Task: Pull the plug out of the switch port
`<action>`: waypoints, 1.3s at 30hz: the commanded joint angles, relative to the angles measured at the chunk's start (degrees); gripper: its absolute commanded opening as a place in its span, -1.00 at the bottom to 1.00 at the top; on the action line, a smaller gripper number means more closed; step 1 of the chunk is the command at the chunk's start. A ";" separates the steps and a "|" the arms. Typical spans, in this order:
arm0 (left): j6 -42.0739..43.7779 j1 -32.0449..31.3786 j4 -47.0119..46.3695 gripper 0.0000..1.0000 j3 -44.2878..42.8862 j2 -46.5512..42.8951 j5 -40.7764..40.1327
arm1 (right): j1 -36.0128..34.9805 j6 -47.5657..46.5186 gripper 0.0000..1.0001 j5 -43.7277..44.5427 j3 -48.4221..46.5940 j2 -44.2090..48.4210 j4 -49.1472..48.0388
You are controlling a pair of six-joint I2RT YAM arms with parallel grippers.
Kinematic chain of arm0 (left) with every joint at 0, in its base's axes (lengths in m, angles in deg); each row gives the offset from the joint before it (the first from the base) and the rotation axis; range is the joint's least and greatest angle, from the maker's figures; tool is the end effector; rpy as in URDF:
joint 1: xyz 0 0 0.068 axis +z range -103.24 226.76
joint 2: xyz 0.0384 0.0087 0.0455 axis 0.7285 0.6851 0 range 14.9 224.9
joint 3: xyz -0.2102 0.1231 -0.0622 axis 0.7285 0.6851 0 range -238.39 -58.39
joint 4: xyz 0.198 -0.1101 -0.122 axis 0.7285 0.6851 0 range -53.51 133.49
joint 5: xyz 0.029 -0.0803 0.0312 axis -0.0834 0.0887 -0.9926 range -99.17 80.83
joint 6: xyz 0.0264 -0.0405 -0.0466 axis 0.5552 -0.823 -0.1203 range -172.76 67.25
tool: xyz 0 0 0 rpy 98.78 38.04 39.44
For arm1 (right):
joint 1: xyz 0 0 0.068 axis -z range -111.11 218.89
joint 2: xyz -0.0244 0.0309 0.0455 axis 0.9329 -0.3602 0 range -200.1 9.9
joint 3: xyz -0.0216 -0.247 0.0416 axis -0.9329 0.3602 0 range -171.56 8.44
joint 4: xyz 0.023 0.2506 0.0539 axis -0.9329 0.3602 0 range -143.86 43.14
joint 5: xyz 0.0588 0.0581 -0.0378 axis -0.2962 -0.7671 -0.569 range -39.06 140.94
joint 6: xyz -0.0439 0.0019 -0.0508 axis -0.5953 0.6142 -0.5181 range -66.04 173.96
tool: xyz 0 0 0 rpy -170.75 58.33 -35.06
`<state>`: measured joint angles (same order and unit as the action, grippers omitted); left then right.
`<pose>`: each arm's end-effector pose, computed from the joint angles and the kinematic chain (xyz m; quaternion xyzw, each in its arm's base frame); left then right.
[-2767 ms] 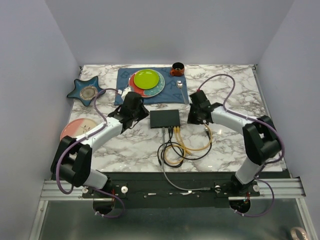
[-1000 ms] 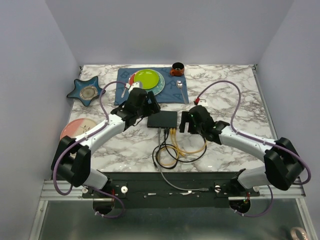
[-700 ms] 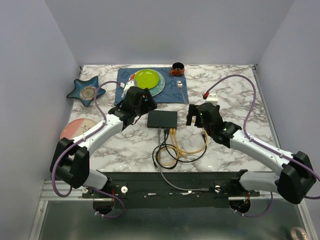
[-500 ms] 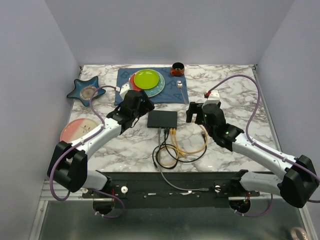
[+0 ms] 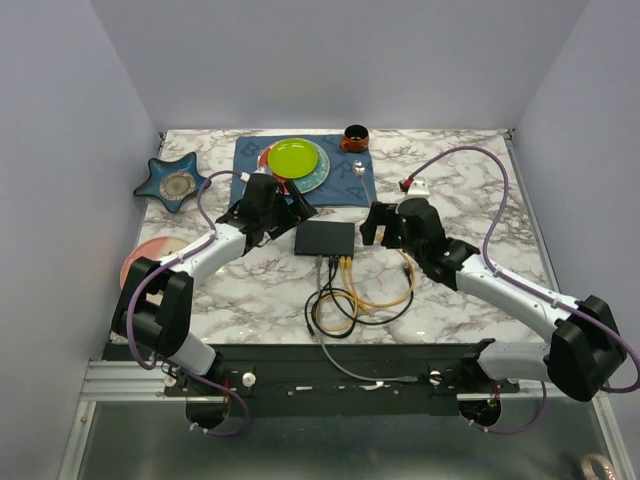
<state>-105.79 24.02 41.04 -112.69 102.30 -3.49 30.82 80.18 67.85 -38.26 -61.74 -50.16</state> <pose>0.3154 -0.1378 0.1963 -0.2132 0.8709 -0.3056 0.3204 0.2437 0.1710 0.2360 -0.0132 0.8539 0.1615 0.4946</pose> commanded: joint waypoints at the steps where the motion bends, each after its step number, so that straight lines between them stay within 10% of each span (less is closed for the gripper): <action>1: 3.46 -3.97 -4.11 0.79 0.43 -0.21 2.85 | 5.45 8.40 0.99 -14.34 0.90 -3.32 -2.47; 7: 3.91 -5.73 -3.77 0.51 -0.72 4.97 4.26 | 7.48 12.72 0.96 -27.00 3.02 -7.90 -9.33; 21: 4.52 -5.82 -1.22 0.72 -0.89 7.62 1.80 | 12.48 19.04 0.90 -40.98 11.62 -13.62 -24.08; 39: 4.26 -8.19 -0.52 0.44 -5.46 10.69 0.57 | 12.66 20.89 0.37 -39.84 11.63 -19.77 -22.94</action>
<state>-102.10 17.44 39.67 -115.18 111.81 -2.07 43.46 99.04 28.57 -25.91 -79.62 -71.38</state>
